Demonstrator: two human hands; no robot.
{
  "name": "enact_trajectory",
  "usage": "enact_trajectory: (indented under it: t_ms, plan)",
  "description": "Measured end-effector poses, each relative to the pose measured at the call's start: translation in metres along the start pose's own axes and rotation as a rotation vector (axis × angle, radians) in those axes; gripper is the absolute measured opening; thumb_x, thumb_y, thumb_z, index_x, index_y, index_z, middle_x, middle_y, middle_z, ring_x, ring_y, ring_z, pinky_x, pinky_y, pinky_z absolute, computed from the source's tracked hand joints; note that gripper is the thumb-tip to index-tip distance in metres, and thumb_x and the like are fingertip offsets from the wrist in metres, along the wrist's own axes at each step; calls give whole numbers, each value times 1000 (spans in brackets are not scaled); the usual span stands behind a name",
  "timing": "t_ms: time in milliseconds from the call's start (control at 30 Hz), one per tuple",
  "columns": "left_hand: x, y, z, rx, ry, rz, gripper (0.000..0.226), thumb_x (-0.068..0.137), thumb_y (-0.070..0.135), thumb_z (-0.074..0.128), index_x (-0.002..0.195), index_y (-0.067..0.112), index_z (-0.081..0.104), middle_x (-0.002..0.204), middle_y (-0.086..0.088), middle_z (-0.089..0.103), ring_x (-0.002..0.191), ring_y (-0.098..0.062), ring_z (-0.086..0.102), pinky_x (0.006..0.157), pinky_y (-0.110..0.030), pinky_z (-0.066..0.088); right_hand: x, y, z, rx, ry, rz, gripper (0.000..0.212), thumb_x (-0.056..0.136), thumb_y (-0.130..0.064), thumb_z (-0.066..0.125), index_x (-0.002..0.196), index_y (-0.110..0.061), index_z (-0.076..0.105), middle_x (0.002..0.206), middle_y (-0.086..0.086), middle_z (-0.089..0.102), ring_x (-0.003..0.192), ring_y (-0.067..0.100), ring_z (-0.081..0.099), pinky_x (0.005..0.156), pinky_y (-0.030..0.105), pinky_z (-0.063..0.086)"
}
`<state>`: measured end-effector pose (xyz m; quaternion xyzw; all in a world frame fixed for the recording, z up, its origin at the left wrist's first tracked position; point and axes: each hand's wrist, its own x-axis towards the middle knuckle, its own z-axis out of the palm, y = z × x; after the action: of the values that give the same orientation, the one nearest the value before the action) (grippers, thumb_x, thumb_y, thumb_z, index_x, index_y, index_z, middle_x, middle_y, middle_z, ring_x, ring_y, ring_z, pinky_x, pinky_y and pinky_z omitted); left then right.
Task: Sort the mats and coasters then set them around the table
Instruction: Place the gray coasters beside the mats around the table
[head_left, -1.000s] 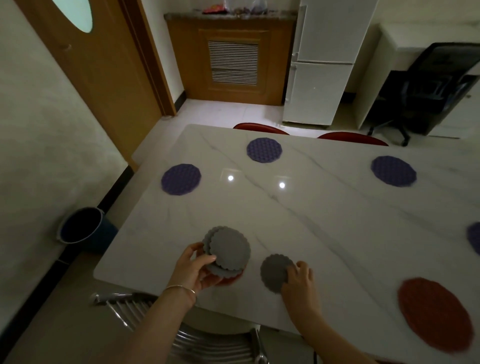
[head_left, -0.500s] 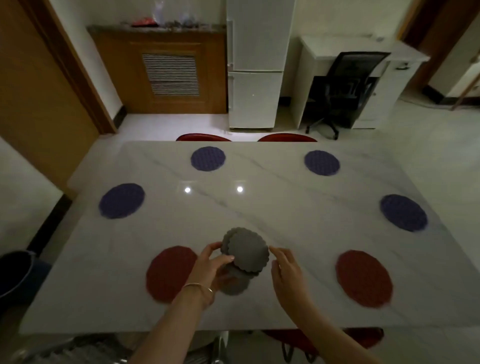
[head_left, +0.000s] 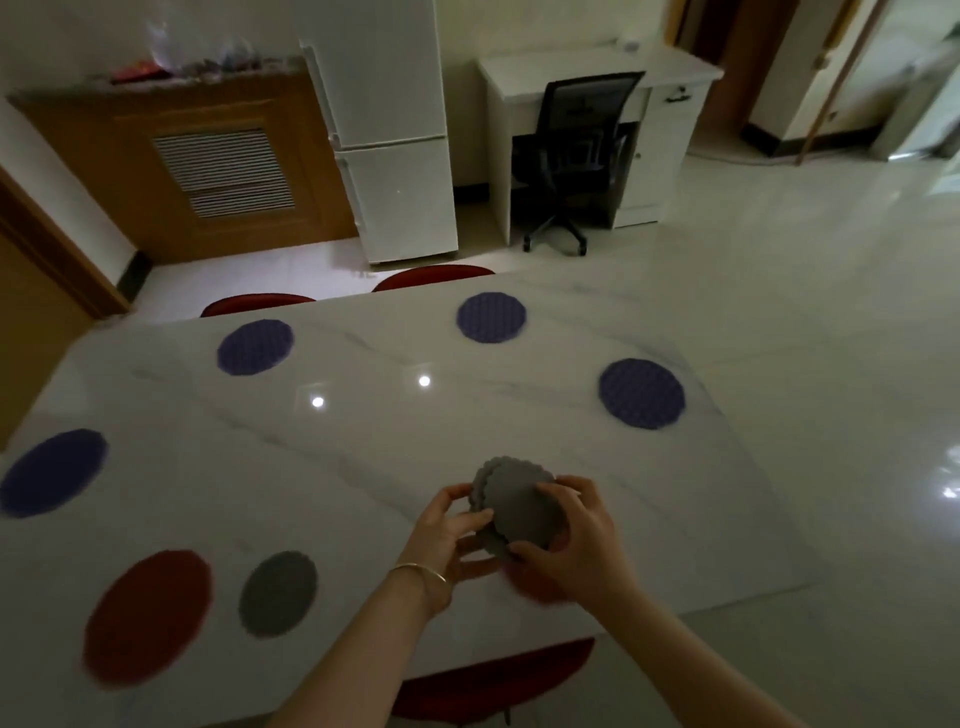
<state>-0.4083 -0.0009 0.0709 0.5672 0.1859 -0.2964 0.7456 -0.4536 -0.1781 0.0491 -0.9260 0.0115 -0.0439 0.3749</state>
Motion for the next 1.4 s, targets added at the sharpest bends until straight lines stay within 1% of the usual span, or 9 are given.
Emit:
enact_trajectory:
  t_ms: [133,267,533,633,800,967,1067,1233,1400]
  plan:
    - [19,-10,52,-10,-27,2,23,86,5,63,103,19,60,82,-10,75,72,-28,71,56,-39,56,3,42,-38,26,17,9,72,69,-49,77,128,-16,53,130,5,48,110,20,54,87,21,49]
    - [32,-14,80,-63,-58,-6,20,85,5,62,100,18,62,88,-15,74,75,-31,70,59,-42,56,4,66,-60,80,57,42,71,68,-57,73,126,-20,53,121,-3,50,98,11,54,75,20,52]
    - [50,-7,78,-8,-17,-3,23,86,5,60,104,19,61,80,-13,74,69,-26,71,57,-38,55,9,96,-73,297,136,227,71,56,-76,66,114,-40,50,111,-22,47,95,2,57,68,20,55]
    - [54,-8,68,-17,11,-8,22,87,4,60,102,20,61,80,-12,73,66,-24,70,53,-34,54,8,102,-66,301,160,267,67,57,-72,69,112,-41,49,111,-21,47,95,3,57,70,23,56]
    - [52,-4,38,-48,79,-6,21,87,5,60,94,25,63,84,-12,71,66,-25,68,52,-34,55,-1,121,-53,127,135,394,68,66,-46,81,123,-25,50,119,-1,49,96,13,56,79,29,55]
    - [46,4,11,-41,115,-3,22,87,7,59,94,28,63,90,-12,69,73,-26,68,53,-33,56,-18,131,-38,-361,-100,450,77,75,-62,63,137,-23,40,138,2,37,119,22,49,84,33,52]
    - [45,6,1,-42,104,1,23,87,7,59,93,28,64,89,-12,70,74,-27,68,56,-35,55,-24,134,-35,-515,-143,460,78,78,-64,56,141,-26,34,144,4,31,126,22,42,86,33,54]
    - [51,5,8,-26,52,-17,22,89,7,58,99,26,62,96,-14,69,83,-30,67,60,-36,56,-29,133,-38,-600,-238,432,71,84,-64,46,143,-28,32,152,1,22,135,21,29,93,35,52]
    - [62,3,43,-28,3,-30,21,89,5,57,96,24,62,87,-13,68,74,-28,66,51,-34,55,-32,130,-52,-384,-170,449,71,88,-53,52,148,-28,21,154,-2,19,137,21,30,99,37,48]
